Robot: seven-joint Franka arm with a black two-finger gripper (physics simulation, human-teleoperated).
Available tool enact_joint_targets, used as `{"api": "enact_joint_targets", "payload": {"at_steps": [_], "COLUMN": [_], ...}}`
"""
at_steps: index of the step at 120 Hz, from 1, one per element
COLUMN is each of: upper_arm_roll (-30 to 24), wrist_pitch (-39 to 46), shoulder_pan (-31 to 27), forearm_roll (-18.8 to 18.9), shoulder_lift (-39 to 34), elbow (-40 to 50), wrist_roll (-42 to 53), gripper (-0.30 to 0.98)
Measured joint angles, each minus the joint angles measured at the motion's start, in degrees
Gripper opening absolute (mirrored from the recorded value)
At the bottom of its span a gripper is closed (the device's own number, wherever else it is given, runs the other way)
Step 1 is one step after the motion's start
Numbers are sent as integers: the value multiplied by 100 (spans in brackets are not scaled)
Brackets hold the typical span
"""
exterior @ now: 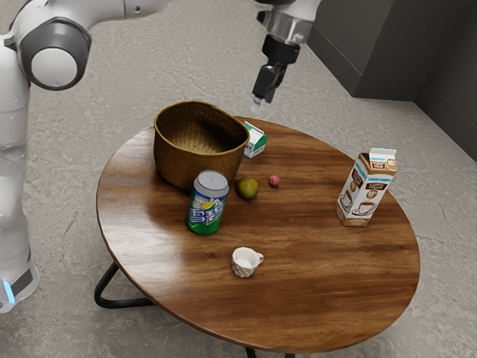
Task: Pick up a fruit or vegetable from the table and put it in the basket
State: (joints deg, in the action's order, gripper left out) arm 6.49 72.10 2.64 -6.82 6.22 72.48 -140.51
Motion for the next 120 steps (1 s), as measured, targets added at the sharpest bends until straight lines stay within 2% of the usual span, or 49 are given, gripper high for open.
{"api": "enact_joint_targets", "payload": {"at_steps": [32, 46, 56, 65, 76, 98, 120], "upper_arm_roll": [3, 58, 123, 130, 8, -278, -261], "wrist_pitch": [-199, -365, -408, -20, 578, 1321, 1663], "shoulder_pan": [345, 672, 655, 495, 318, 402, -54], "forearm_roll": [-94, -130, -146, -115, 21, 320, 385], "shoulder_lift": [-420, -276, -307, -956, -1286, -1347, -1174], "elbow": [7, 50, 357, 1758, 2734, 2941, 2941], "wrist_roll": [144, 228, 359, 494, 645, 902, 1198], "gripper": [69, 69, 69, 69, 69, 69, 69]}}
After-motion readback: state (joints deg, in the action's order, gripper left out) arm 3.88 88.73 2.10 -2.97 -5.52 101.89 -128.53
